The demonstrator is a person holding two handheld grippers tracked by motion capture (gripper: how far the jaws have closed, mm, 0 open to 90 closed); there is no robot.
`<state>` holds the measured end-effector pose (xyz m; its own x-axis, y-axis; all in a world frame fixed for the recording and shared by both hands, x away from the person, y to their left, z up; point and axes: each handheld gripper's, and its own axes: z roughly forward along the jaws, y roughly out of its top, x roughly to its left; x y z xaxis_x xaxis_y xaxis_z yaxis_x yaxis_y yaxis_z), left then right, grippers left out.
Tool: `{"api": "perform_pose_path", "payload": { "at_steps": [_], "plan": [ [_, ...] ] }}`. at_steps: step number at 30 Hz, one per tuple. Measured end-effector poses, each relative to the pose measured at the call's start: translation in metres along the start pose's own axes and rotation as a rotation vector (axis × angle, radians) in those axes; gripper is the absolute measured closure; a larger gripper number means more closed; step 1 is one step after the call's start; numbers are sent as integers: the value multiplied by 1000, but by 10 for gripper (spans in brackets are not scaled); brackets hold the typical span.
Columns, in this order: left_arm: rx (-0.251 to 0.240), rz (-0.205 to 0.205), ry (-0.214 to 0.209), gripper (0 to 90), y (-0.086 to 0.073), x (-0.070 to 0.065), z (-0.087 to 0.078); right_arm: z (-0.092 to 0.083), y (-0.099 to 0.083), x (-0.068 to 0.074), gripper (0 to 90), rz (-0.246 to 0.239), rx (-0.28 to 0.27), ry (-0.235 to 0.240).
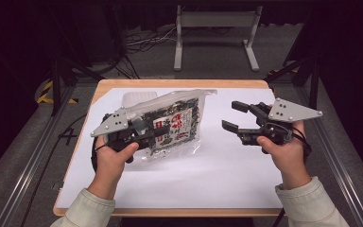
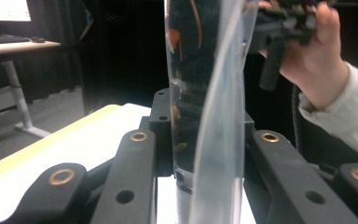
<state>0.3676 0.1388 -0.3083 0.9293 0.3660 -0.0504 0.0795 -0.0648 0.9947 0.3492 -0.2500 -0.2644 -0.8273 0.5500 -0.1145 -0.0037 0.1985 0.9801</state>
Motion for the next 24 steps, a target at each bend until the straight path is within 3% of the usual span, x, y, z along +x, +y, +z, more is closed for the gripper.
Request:
{"api": "perform_pose_path", "payload": {
  "at_steps": [5,10,14,19,24],
  "plan": [
    [-5,-16,35,718,4,12,-4,-7,-10,-6,314,32,-1,-17],
    [-12,-30,68,717,9,24,-6,-13,-22,-9,304,39,8,-64],
    [-28,-62,84,717,12,33,-7,-12,-29,-10,297,59,2,-63],
    [-38,-60,113,717,16,42,-11,-11,-35,-10,289,65,11,-70],
    [-56,-74,111,717,18,51,-14,-10,-42,-9,273,77,37,-62]
  ]
}}
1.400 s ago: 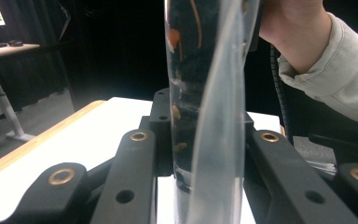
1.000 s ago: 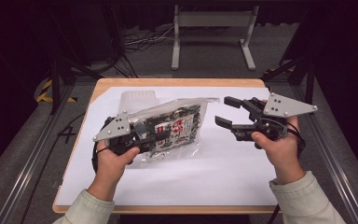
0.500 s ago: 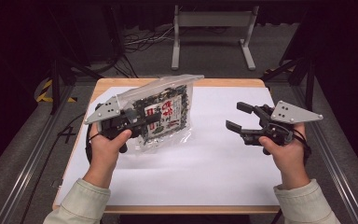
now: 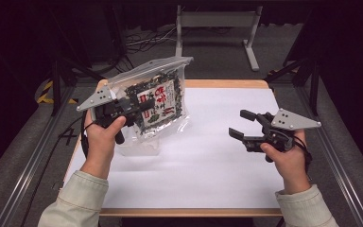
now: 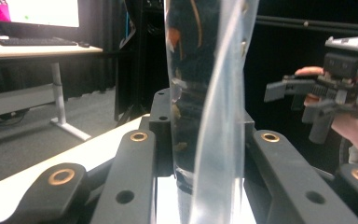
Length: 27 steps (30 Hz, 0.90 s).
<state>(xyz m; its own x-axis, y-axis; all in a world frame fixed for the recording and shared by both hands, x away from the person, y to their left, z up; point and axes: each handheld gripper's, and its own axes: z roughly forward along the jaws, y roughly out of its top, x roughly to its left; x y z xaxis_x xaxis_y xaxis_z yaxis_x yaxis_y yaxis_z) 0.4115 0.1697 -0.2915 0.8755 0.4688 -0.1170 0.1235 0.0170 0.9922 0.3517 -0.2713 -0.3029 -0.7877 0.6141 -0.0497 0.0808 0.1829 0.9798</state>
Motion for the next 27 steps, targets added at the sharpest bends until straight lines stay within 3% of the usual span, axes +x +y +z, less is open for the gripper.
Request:
{"api": "perform_pose_path", "payload": {
  "at_steps": [6,13,19,24,27],
  "plan": [
    [3,0,29,717,3,10,-3,-1,-2,-1,269,5,5,-3],
    [-17,-35,26,716,4,24,-6,-2,-5,-4,268,26,7,-7],
    [1,-9,70,716,6,34,-10,-2,-6,-6,269,31,11,-10],
    [-10,-15,106,716,4,47,-12,-2,-6,-6,270,29,12,-11],
    [-14,7,137,716,3,53,-13,-1,-7,-7,272,29,17,-12]
  ]
}}
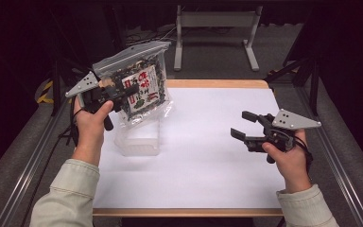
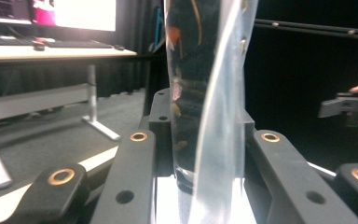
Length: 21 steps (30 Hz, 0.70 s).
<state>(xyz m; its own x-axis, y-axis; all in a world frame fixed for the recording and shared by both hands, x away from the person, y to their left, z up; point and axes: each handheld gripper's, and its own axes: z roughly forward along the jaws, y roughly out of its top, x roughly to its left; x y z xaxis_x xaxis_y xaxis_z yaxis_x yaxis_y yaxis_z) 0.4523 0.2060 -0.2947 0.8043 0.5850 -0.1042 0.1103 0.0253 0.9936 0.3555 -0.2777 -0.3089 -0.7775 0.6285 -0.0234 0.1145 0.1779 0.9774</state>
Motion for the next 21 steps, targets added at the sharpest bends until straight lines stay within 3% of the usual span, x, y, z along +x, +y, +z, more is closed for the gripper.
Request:
{"api": "perform_pose_path", "payload": {
  "at_steps": [10,21],
  "plan": [
    [6,44,52,717,-9,8,3,-1,-1,-1,274,6,0,-2],
    [-12,42,96,717,-24,16,3,2,-3,-2,275,8,6,1]
  ]
}}
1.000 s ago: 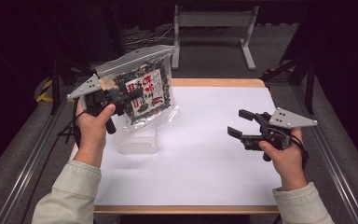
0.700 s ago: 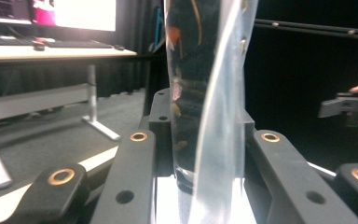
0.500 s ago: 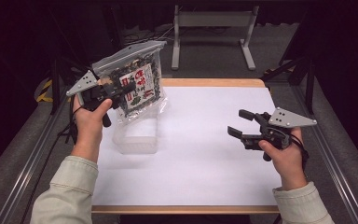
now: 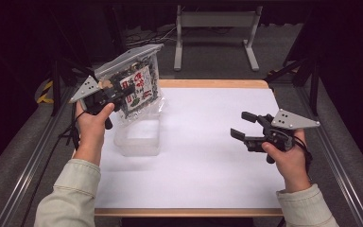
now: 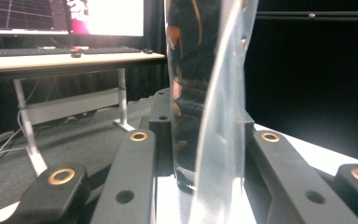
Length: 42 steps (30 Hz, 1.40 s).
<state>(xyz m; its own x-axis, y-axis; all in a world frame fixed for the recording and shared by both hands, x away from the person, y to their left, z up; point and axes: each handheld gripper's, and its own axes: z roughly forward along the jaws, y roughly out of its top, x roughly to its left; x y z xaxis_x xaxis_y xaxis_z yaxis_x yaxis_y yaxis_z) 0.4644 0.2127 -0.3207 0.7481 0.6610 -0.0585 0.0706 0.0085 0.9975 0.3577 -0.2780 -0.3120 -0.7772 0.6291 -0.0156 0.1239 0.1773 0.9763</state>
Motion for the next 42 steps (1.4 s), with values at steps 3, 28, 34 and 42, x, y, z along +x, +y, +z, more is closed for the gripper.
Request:
{"api": "perform_pose_path", "payload": {
  "at_steps": [3,28,34,42],
  "plan": [
    [17,0,11,717,-5,2,0,0,-1,-1,275,4,1,-2],
    [50,-18,35,716,-38,9,1,2,-4,-3,278,18,13,7],
    [47,-50,39,715,-46,13,-1,1,-5,-4,278,21,16,11],
    [51,-59,32,714,-51,17,-5,3,-6,-6,278,27,18,13]
  ]
}}
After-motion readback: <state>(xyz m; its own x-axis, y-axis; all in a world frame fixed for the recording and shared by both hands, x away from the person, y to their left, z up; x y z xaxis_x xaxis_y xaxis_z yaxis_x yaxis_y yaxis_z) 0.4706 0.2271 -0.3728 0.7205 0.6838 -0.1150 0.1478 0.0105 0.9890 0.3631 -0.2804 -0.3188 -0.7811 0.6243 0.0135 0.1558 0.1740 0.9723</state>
